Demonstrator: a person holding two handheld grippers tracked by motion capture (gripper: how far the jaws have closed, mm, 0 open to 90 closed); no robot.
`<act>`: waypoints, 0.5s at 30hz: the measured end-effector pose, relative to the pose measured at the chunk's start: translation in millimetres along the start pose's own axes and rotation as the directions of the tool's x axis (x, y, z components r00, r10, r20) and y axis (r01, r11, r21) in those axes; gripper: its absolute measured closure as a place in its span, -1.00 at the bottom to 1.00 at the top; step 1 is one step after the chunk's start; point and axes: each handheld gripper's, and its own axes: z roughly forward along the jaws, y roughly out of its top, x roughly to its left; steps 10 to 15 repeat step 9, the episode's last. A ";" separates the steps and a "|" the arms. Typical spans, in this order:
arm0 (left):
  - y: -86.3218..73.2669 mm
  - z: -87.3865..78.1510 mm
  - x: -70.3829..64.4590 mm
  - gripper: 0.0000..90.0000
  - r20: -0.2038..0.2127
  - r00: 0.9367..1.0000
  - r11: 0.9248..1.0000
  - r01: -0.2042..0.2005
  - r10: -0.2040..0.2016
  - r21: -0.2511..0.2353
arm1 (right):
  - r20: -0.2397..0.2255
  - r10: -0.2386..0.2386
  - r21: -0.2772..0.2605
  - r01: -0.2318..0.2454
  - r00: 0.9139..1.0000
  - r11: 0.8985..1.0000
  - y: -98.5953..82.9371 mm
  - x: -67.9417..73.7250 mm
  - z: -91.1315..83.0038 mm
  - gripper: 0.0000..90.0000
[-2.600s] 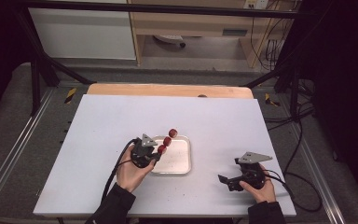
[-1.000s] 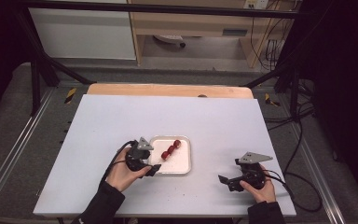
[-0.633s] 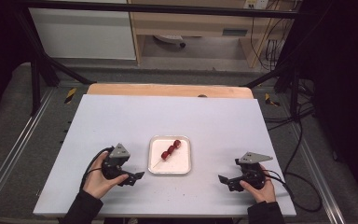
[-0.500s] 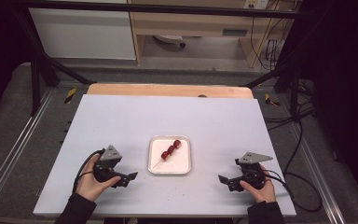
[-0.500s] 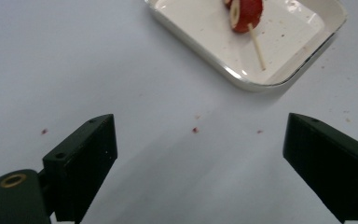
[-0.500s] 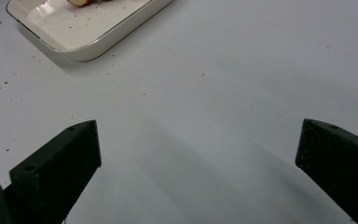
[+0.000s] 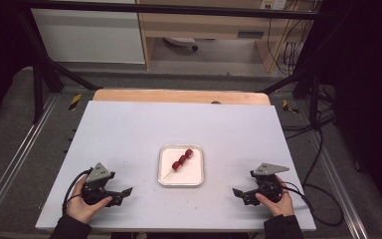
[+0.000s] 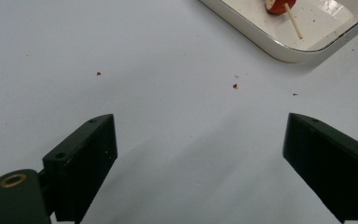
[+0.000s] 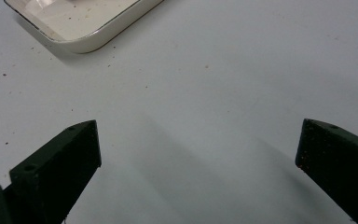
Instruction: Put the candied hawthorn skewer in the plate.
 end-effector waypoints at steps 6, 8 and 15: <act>-5.2 2.5 1.8 -0.78 0.011 1.000 1.000 0.011 -0.011 0.007 | -0.001 0.001 0.003 -0.001 1.000 1.000 0.1 0.0 -0.3 -0.98; -6.0 3.4 2.1 -0.77 0.011 1.000 1.000 0.010 -0.010 0.012 | -0.001 -0.003 0.003 0.003 1.000 1.000 0.0 -0.2 -0.1 -0.98; -6.3 3.6 2.2 -0.77 0.012 1.000 1.000 0.010 -0.011 0.012 | -0.002 -0.003 0.005 0.003 1.000 1.000 0.0 -0.2 -0.1 -0.98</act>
